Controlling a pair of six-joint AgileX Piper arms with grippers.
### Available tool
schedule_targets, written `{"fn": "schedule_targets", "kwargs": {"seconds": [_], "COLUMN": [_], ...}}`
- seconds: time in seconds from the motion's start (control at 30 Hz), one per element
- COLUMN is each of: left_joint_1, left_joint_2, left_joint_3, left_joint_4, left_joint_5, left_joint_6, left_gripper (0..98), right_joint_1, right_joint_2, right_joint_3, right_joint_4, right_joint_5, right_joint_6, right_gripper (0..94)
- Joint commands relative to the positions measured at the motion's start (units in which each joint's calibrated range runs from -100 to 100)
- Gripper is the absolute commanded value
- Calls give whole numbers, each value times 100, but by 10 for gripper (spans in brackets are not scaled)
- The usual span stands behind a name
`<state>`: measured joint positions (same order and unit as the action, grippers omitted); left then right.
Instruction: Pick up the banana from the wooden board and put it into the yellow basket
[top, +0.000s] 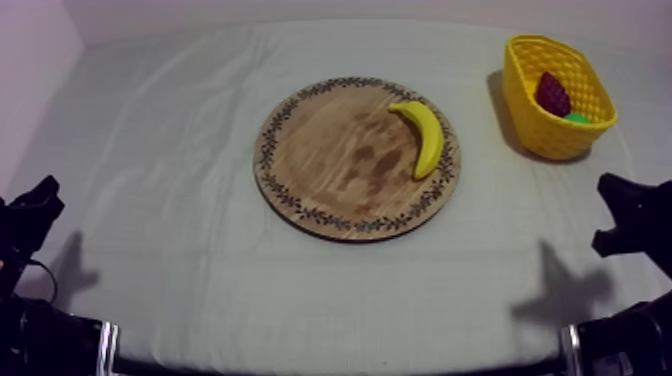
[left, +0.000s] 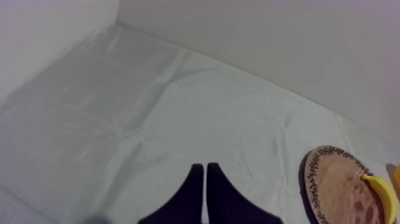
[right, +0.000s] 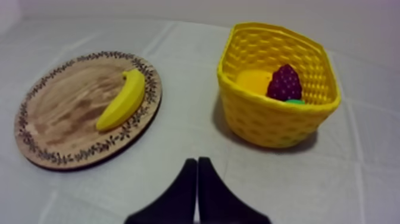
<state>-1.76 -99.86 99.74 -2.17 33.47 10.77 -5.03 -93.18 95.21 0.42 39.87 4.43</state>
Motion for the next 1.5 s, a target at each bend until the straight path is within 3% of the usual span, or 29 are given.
{"fn": "schedule_targets", "kwargs": {"seconds": [0.0, 0.17, 0.4, 0.67, 0.87, 1.23, 1.47], "left_joint_1": [-1, -1, -1, -1, -1, -1, -1], "left_joint_2": [3, 3, 3, 3, 3, 3, 3], "left_joint_3": [4, 4, 4, 4, 4, 4, 4], "left_joint_4": [0, 0, 0, 0, 0, 0, 0], "left_joint_5": [0, 0, 0, 0, 0, 0, 0], "left_joint_6": [0, -1, 0, -1, -4, -5, -5], "left_gripper": [1, 1, 1, 1, 1, 1, 1], "right_joint_1": [-23, -116, -164, -676, -1094, -1204, -1475], "right_joint_2": [416, 1577, 3154, 4374, 5200, 6555, 7025], "right_joint_3": [-642, -2221, -4503, -5835, -6037, -5185, -4787], "right_joint_4": [2, 73, -117, -27, 391, 1008, 1521], "right_joint_5": [215, 744, 1583, 1815, 1579, 252, -130], "right_joint_6": [-96, -400, -586, -1039, -1505, -2107, -2668], "right_gripper": [5, 5, 5, 6, 6, 7, 10]}}
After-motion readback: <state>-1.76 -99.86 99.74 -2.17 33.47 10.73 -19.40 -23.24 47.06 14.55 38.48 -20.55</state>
